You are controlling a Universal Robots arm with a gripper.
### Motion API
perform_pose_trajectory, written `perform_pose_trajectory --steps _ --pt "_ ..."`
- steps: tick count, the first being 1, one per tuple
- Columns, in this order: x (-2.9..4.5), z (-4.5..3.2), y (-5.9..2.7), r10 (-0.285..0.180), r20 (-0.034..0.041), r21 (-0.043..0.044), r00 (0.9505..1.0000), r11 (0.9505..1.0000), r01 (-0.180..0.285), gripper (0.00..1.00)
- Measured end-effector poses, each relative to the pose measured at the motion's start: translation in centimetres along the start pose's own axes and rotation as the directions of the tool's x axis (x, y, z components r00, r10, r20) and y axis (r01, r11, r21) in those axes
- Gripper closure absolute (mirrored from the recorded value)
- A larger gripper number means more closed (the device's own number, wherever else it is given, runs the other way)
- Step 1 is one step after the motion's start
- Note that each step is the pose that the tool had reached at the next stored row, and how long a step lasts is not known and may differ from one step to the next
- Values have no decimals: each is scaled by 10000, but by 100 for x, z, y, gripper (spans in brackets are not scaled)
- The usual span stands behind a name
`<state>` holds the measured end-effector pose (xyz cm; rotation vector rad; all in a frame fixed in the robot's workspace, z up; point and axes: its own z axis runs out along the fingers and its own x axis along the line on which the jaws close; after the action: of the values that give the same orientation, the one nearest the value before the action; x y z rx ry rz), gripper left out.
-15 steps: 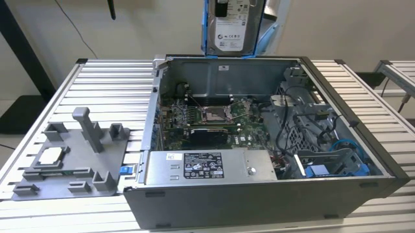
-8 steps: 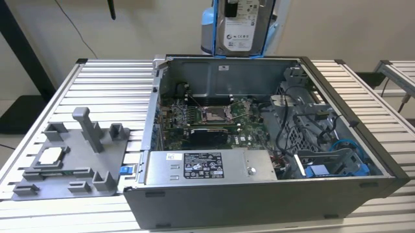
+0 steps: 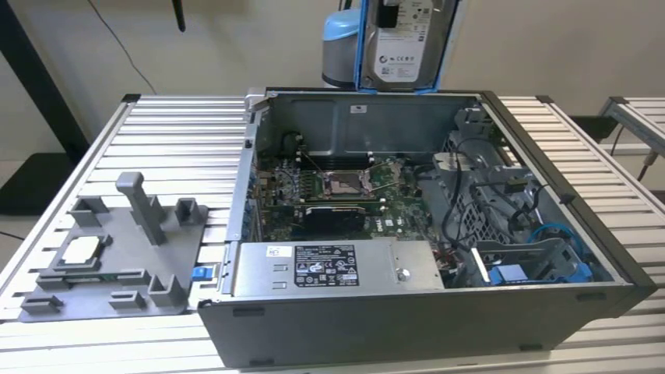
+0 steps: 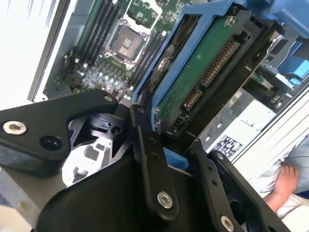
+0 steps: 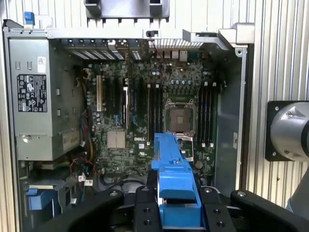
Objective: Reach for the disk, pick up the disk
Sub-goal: 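Pick up the disk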
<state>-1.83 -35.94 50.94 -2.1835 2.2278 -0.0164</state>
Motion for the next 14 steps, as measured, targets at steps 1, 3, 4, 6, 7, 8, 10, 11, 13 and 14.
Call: perform_pose_trajectory --steps 1,3,4,6,7,8,10,11,13,14 --pt "-1 1 -32 -2 0 0 10000 10000 2 100" --pt "-2 2 -90 0 0 0 10000 10000 0 100" --pt "-2 3 -120 -1 1 0 10000 10000 1 100" --pt "-4 4 -179 0 0 -1 10000 10000 0 100" --pt "-4 5 -206 0 0 -1 10000 10000 0 100" --pt "-5 5 -233 0 -1 -1 10000 10000 0 100" --pt "-7 6 -290 0 -1 -1 10000 10000 0 100" --pt "-7 7 -315 0 -1 -1 10000 10000 0 100" --pt "-8 9 -366 -1 1 -1 10000 10000 1 100" --pt "-8 9 -394 -1 1 -1 10000 10000 1 100"
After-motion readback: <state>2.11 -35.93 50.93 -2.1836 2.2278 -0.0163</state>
